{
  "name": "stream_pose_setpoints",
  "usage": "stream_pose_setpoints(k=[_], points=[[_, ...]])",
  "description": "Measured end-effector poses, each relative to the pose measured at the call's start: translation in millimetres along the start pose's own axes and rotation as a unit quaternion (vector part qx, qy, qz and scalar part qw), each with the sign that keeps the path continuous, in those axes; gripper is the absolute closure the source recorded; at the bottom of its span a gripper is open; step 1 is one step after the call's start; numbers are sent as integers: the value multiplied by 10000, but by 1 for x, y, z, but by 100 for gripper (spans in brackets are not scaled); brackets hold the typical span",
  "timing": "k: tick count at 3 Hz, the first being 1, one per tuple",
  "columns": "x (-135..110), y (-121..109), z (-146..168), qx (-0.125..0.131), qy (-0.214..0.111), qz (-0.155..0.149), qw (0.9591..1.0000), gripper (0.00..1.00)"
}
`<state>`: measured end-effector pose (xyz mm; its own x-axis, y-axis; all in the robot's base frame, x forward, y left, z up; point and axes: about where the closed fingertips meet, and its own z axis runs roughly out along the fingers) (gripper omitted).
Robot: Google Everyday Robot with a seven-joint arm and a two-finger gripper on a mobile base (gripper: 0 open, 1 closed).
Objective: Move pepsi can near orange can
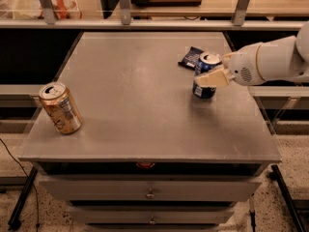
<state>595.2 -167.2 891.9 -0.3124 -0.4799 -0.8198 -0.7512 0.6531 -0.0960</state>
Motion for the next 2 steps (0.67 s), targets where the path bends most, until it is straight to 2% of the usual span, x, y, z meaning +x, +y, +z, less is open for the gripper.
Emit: stream_pose_setpoints(k=[1, 2], points=[[-16, -4, -10, 3, -103, -213, 9997, 100], [-41, -7, -26, -7, -301, -501, 9983, 100]])
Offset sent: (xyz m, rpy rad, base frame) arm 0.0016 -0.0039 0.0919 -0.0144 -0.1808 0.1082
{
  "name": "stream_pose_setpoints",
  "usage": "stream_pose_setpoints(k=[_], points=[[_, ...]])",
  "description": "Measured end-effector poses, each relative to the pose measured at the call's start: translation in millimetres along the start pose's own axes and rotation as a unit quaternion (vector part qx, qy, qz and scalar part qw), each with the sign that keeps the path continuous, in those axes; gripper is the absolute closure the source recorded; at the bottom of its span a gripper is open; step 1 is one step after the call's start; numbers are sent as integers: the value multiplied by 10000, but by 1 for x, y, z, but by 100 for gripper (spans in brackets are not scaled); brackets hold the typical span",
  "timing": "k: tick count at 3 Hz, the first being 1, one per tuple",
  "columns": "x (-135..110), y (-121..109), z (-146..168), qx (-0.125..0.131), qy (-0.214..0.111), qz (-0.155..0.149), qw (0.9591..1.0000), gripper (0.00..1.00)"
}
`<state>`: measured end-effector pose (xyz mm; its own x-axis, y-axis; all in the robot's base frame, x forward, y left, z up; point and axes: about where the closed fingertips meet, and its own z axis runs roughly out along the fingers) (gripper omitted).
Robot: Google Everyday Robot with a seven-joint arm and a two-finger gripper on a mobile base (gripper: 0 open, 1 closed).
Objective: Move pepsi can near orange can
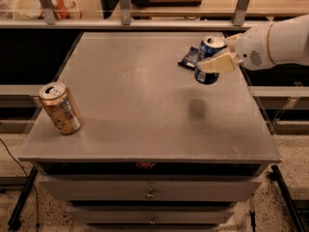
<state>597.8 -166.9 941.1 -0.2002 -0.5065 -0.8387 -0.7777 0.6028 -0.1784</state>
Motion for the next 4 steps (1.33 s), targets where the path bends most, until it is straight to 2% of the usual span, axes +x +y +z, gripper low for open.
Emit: stream_pose_setpoints(k=[1, 2, 3, 4], points=[[-3, -1, -1, 8, -18, -30, 10000, 100], [-5, 6, 2, -203, -56, -116, 9997, 100], [-30, 43, 11, -902, -203, -618, 9938, 100], [-50, 103, 16, -1874, -295, -1230, 9741, 100]])
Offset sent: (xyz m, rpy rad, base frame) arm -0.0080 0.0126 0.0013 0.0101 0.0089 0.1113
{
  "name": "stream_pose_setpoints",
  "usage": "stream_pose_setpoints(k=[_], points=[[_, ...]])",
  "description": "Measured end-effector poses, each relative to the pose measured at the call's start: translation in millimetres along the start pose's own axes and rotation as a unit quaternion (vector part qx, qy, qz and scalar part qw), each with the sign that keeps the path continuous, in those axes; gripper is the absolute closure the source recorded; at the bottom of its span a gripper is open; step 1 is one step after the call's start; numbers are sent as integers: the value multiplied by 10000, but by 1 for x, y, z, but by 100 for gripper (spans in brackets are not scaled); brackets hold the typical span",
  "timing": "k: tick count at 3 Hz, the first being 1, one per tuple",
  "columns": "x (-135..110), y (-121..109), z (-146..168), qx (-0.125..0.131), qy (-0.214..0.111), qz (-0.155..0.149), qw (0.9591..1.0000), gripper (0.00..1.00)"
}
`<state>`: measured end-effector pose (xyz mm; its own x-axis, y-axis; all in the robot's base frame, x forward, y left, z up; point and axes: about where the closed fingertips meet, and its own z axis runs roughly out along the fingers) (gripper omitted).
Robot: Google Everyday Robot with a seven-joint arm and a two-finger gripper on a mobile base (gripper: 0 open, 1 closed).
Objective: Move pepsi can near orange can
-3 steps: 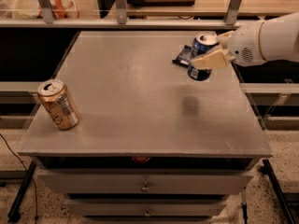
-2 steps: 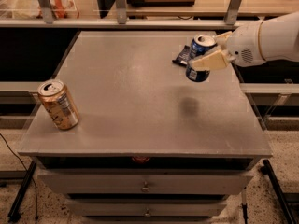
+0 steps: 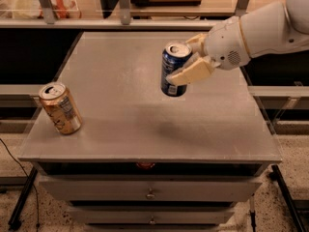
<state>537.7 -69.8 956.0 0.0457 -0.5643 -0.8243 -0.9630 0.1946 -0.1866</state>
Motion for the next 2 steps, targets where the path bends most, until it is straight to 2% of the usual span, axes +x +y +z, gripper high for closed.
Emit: stream_pose_setpoints(k=[1, 2], points=[[-22, 47, 30, -918, -77, -439, 9948, 100], [-25, 58, 34, -1120, -76, -518, 9923, 100]])
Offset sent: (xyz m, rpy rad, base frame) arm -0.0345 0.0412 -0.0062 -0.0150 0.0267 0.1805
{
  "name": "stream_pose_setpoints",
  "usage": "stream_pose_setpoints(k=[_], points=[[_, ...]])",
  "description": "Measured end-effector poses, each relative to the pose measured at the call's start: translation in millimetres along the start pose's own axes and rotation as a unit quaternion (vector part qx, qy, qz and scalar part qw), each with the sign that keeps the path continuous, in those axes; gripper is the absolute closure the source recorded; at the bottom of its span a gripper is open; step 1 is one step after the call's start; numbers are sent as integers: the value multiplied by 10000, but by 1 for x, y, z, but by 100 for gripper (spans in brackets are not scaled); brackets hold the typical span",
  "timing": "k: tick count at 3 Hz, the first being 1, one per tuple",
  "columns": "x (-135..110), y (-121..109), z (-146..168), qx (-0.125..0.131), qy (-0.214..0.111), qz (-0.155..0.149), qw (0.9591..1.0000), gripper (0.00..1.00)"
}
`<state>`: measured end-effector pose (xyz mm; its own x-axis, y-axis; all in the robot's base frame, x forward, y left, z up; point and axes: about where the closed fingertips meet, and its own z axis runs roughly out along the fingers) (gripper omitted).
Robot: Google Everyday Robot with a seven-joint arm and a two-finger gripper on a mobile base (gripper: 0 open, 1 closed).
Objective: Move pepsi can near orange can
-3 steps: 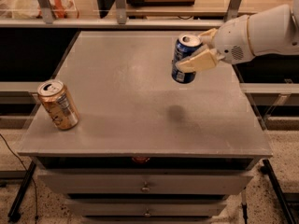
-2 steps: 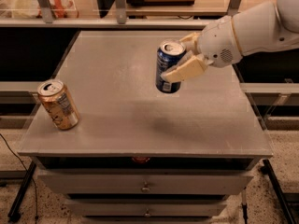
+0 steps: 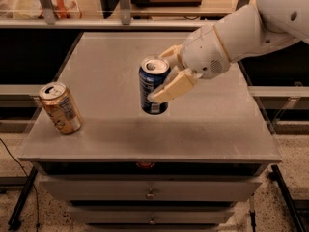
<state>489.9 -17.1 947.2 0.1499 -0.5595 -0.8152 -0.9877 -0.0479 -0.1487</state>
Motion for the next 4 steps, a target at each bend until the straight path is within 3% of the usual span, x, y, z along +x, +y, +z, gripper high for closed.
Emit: stream_pose_setpoints(k=[1, 3, 4], points=[[0, 0, 0, -1, 0, 0, 10000, 100], [-31, 1, 52, -172, -93, 158, 9997, 100], [-41, 0, 77, -107, 64, 153, 9998, 100]])
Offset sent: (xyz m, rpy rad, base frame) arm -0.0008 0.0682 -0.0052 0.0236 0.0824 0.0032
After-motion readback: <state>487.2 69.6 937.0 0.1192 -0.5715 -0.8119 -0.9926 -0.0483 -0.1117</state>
